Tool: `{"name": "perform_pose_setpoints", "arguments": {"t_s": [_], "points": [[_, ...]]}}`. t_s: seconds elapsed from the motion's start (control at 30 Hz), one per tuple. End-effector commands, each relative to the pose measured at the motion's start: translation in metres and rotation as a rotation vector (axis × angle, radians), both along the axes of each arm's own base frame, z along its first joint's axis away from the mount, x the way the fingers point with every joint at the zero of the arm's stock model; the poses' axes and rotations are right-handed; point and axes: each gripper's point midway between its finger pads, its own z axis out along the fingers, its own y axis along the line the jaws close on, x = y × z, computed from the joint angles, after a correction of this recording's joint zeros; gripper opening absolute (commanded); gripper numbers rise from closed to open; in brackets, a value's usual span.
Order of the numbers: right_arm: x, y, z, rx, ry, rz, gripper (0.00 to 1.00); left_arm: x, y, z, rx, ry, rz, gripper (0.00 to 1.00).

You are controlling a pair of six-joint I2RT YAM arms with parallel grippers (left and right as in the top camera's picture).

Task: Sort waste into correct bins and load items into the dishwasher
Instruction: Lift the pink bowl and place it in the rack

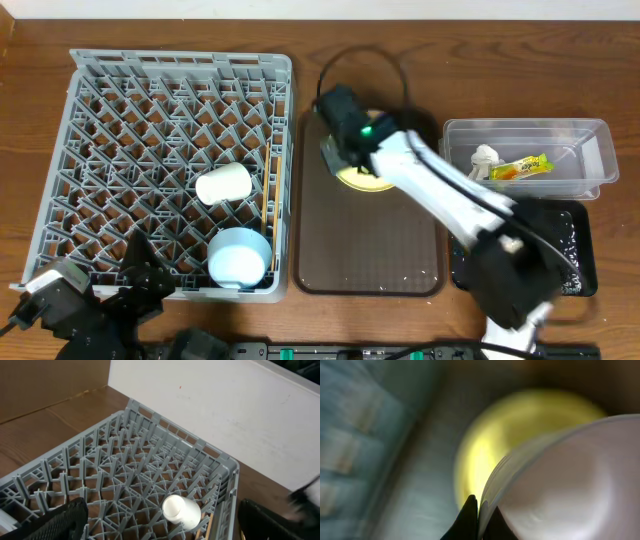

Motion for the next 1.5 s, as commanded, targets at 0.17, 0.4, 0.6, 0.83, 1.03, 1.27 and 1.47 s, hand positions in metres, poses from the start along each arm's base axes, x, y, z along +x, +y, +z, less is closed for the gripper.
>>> {"name": "perform_pose_setpoints", "arguments": {"t_s": [0.17,0.4,0.6,0.83,1.03,1.27,1.47], "points": [[-0.025,0.093,0.212,0.845,-0.118,0.320,0.01,-0.002,0.004,0.003,0.001,-0.009,0.020,0.96],[-0.017,0.148,0.191,1.119,0.060,0.468,0.01,-0.002,0.004,0.003,0.001,-0.009,0.020,0.96],[-0.012,0.174,0.165,1.305,0.179,0.581,0.01,-0.002,0.004,0.003,0.001,-0.009,0.020,0.96],[-0.006,0.184,0.144,1.433,0.288,0.538,0.01,-0.002,0.004,0.003,0.001,-0.009,0.020,0.97],[-0.010,0.198,0.132,1.432,0.304,0.512,0.01,-0.002,0.004,0.003,0.001,-0.009,0.020,0.96],[-0.023,0.221,0.132,1.442,0.267,0.502,0.02,-0.002,0.004,0.003,0.001,-0.009,0.020,0.96],[-0.021,0.225,0.118,1.402,0.278,0.463,0.04,-0.002,0.004,0.003,0.001,-0.009,0.020,0.97]]}}
